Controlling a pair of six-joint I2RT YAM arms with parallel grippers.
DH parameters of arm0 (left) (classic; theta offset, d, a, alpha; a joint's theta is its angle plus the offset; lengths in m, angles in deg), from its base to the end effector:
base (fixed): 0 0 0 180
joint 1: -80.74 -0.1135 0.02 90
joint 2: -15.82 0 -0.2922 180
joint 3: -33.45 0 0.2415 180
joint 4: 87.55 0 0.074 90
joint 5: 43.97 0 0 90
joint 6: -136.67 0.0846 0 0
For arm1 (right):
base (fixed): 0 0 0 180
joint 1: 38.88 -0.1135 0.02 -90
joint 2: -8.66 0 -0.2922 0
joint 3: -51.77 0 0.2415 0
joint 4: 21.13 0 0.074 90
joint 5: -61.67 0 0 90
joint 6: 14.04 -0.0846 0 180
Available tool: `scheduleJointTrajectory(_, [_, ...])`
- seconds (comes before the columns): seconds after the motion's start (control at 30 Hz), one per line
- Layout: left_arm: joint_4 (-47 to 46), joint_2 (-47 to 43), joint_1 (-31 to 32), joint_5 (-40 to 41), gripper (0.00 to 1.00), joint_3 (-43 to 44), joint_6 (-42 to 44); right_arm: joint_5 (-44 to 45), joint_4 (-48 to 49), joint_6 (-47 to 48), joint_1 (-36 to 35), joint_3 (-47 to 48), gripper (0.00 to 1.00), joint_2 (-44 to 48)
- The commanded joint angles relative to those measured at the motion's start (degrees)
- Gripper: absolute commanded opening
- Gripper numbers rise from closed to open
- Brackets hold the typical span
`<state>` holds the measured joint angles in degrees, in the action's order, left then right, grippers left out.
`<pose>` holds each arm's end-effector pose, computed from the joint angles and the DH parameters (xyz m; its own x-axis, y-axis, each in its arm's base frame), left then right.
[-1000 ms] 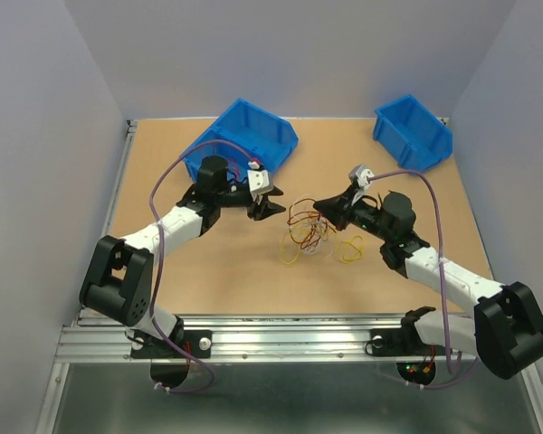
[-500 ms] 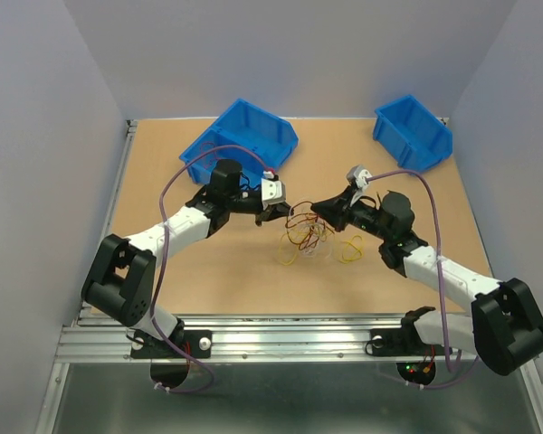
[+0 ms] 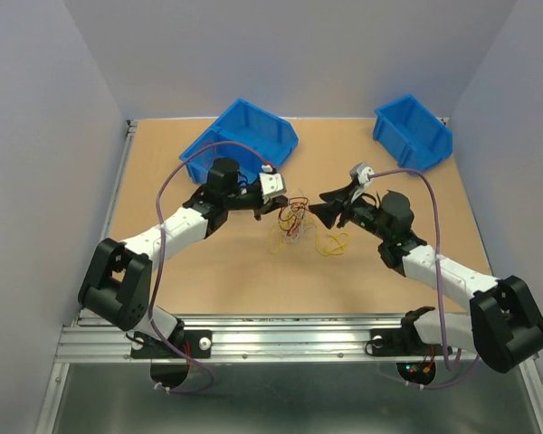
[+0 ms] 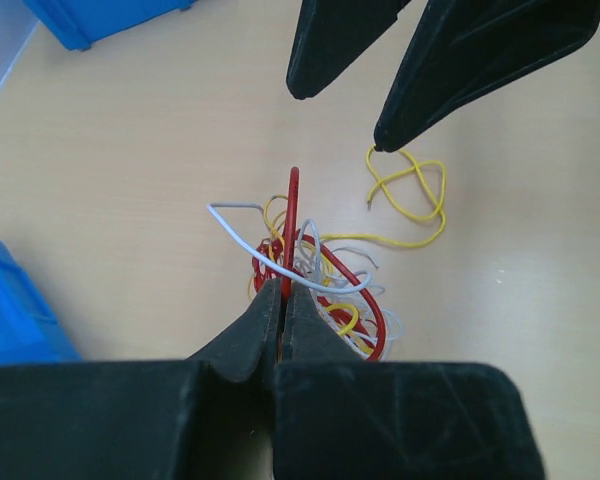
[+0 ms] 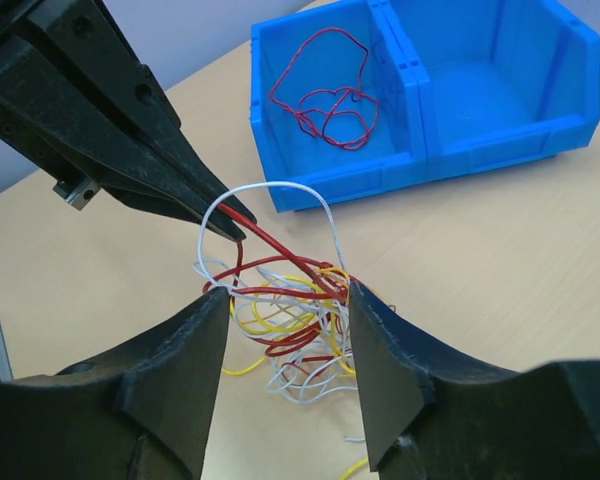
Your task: Untangle the cables
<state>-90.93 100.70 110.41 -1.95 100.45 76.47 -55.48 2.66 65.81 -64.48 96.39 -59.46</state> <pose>0.2732 -0.2280 0.2977 0.2865 0.2197 -0.9326 0.9380 0.1342 0.3197 0.2375 0.1566 0.2891 -0.1358 0.1088 -0.9847 -0.7843 0.5954 0.1740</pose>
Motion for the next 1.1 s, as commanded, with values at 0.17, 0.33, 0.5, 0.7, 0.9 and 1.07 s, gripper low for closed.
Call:
scheduleJointTrajectory(0.17, [3.86,-3.06,3.99,-0.09,0.0,1.78,6.49,-1.5,5.07,1.45,-0.5,-0.09,0.61,-1.31])
scheduleJointTrajectory(0.33, [5.72,-1.47,5.66,3.51,0.0,2.92,7.64,-3.07,6.47,1.45,-0.5,0.0,0.61,-2.55])
scheduleJointTrajectory(0.5, [7.73,-1.65,5.92,1.34,0.0,2.84,10.53,-3.6,6.56,1.89,-0.5,0.08,0.63,-2.98])
scheduleJointTrajectory(0.7, [12.22,-1.65,5.84,-1.76,0.0,3.98,13.7,-2.73,6.74,2.24,-0.5,0.26,0.66,-3.78])
scheduleJointTrajectory(0.9, [12.66,-1.12,5.92,-1.93,0.0,4.42,13.79,-7.37,6.65,3.73,-0.5,0.96,0.64,-5.97])
scheduleJointTrajectory(1.07, [13.01,-1.21,5.92,-2.29,0.0,4.51,14.05,-13.18,6.56,5.32,-0.5,2.19,0.64,-8.69])
